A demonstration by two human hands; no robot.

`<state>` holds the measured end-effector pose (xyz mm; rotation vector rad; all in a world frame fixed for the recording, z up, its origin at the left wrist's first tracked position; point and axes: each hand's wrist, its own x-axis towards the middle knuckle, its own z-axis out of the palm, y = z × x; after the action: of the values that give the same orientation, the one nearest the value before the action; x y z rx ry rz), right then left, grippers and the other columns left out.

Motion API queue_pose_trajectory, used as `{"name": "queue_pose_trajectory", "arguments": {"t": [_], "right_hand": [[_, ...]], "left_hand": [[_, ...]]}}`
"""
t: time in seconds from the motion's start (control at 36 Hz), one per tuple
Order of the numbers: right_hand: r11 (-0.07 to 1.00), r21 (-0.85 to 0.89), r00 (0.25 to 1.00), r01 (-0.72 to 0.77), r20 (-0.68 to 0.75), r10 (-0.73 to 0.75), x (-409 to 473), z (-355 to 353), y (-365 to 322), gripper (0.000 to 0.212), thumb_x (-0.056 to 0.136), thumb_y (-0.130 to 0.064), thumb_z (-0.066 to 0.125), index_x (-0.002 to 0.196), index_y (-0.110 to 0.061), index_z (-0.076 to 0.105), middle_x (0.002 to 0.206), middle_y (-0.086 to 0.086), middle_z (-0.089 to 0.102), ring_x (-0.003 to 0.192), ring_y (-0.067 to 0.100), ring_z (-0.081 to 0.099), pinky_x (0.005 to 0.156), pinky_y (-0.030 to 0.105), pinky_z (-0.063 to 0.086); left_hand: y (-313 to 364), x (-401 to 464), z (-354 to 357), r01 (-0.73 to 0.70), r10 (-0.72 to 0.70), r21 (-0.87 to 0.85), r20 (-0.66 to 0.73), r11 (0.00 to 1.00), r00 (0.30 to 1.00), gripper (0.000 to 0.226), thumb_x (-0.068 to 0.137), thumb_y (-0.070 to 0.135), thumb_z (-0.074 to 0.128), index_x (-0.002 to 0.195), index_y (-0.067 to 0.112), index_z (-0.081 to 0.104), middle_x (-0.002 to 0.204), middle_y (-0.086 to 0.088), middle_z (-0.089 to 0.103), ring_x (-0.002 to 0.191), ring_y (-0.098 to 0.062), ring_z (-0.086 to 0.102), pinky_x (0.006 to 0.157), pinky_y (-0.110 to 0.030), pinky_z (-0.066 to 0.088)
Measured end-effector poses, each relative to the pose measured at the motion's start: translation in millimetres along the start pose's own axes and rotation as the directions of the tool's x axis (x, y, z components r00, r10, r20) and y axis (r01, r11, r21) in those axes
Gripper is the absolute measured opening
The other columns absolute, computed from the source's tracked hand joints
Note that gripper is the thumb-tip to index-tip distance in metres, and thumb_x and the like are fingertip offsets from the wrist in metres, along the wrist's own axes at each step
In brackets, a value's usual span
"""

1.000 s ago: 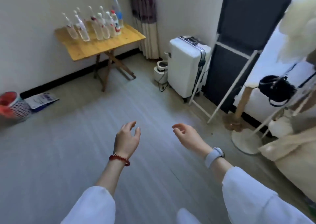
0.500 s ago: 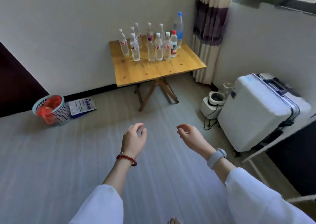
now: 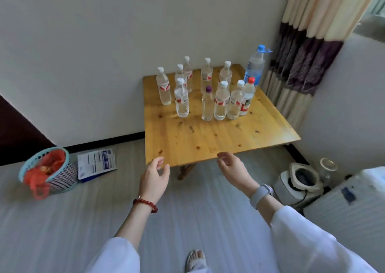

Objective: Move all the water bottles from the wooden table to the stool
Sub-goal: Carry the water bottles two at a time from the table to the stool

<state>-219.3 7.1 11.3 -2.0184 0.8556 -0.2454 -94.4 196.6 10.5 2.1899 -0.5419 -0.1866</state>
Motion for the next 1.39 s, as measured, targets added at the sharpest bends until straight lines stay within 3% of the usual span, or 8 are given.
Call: {"name": "queue_pose_trajectory", "arguments": {"t": [0.14, 0.31, 0.53, 0.61, 0.78, 0.92, 1.14, 1.39], "right_hand": [[1.000, 0.016, 0.995, 0.008, -0.100, -0.006, 104.6, -20.8, -23.0, 0.030, 0.091, -0.017, 0.044, 0.119, -0.012, 0.052, 0.109, 0.010, 0.063, 0.084, 0.016, 0.053, 0.063, 0.019, 0.039], [0.996, -0.035, 0.963, 0.080, -0.254, -0.086, 224.5, -46.6, -36.1, 0.042, 0.090, -0.014, 0.050, 0.130, -0.005, 0.040, 0.128, 0.016, 0.051, 0.118, 0.028, 0.048, 0.097, 0.037, 0.041], [0.970, -0.193, 0.952, 0.146, -0.240, -0.191, 357.1, -47.9, -9.6, 0.070, 0.089, -0.014, 0.053, 0.144, -0.005, 0.011, 0.150, 0.021, 0.019, 0.141, 0.031, 0.017, 0.112, 0.031, 0.014], [0.953, -0.261, 0.957, 0.154, -0.201, -0.210, 389.9, -36.4, 2.7, 0.074, 0.087, -0.011, 0.055, 0.145, -0.007, 0.010, 0.150, 0.022, 0.019, 0.141, 0.034, 0.017, 0.113, 0.039, 0.021], [0.911, -0.367, 0.938, 0.189, -0.206, -0.278, 403.7, -30.5, 9.3, 0.081, 0.080, -0.009, 0.064, 0.142, -0.023, 0.012, 0.133, 0.026, 0.037, 0.116, 0.042, 0.045, 0.095, 0.049, 0.043], [0.908, -0.338, 0.930, 0.246, -0.180, -0.319, 422.8, -28.3, 11.7, 0.087, 0.078, -0.009, 0.066, 0.140, -0.033, 0.010, 0.127, 0.021, 0.041, 0.110, 0.039, 0.048, 0.090, 0.049, 0.046], [0.932, -0.332, 0.960, 0.146, -0.178, -0.214, 435.5, -34.4, 1.3, 0.091, 0.076, -0.020, 0.071, 0.141, -0.035, 0.010, 0.129, 0.008, 0.042, 0.113, 0.029, 0.043, 0.093, 0.037, 0.037], [0.998, -0.054, 0.876, 0.027, -0.480, -0.049, 392.6, -74.1, -49.0, 0.086, 0.067, -0.030, 0.077, 0.129, -0.044, 0.019, 0.124, -0.007, 0.044, 0.114, 0.017, 0.043, 0.089, 0.034, 0.041]], "left_hand": [[24.5, 113.7, 26.6, -0.021, 0.021, -0.018, 0.024, 1.000, 0.999, 0.038, 0.090, 0.023, 0.053, 0.125, 0.013, 0.046, 0.125, -0.008, 0.055, 0.107, -0.018, 0.054, 0.086, -0.029, 0.044], [43.7, 238.7, 69.5, -0.046, 0.049, -0.062, 0.038, 0.997, 0.998, 0.056, 0.088, 0.031, 0.054, 0.137, 0.020, 0.028, 0.142, -0.005, 0.037, 0.124, -0.021, 0.042, 0.090, -0.028, 0.038], [40.4, 370.7, 131.1, -0.020, 0.017, -0.097, -0.037, 0.995, 0.999, 0.088, 0.079, 0.023, 0.069, 0.144, 0.018, 0.010, 0.148, -0.011, 0.023, 0.135, -0.024, 0.024, 0.107, -0.034, 0.026], [27.5, 415.0, 154.8, 0.022, -0.022, -0.060, -0.009, 0.998, 1.000, 0.097, 0.074, 0.024, 0.074, 0.144, 0.017, 0.007, 0.149, -0.014, 0.020, 0.136, -0.027, 0.021, 0.110, -0.043, 0.026], [9.0, 436.7, 173.8, -0.103, 0.104, -0.109, 0.004, 0.989, 0.995, 0.094, 0.070, 0.019, 0.077, 0.141, 0.017, 0.015, 0.144, -0.012, 0.029, 0.133, -0.024, 0.027, 0.111, -0.041, 0.025], [4.2, 458.0, 181.7, -0.217, 0.219, -0.059, 0.042, 0.974, 0.975, 0.091, 0.072, 0.023, 0.075, 0.135, 0.041, 0.010, 0.135, 0.002, 0.031, 0.121, 0.003, 0.024, 0.101, -0.030, 0.030], [9.8, 478.6, 167.0, -0.238, 0.259, -0.165, 0.119, 0.957, 0.959, 0.095, 0.072, 0.031, 0.075, 0.143, 0.025, 0.011, 0.132, 0.006, 0.036, 0.119, -0.001, 0.034, 0.096, -0.026, 0.035], [69.9, 479.5, 118.0, -0.349, 0.369, -0.323, 0.000, 0.880, 0.929, 0.083, 0.061, 0.036, 0.080, 0.126, 0.020, 0.031, 0.125, -0.001, 0.050, 0.109, -0.009, 0.049, 0.087, -0.019, 0.040]]}}
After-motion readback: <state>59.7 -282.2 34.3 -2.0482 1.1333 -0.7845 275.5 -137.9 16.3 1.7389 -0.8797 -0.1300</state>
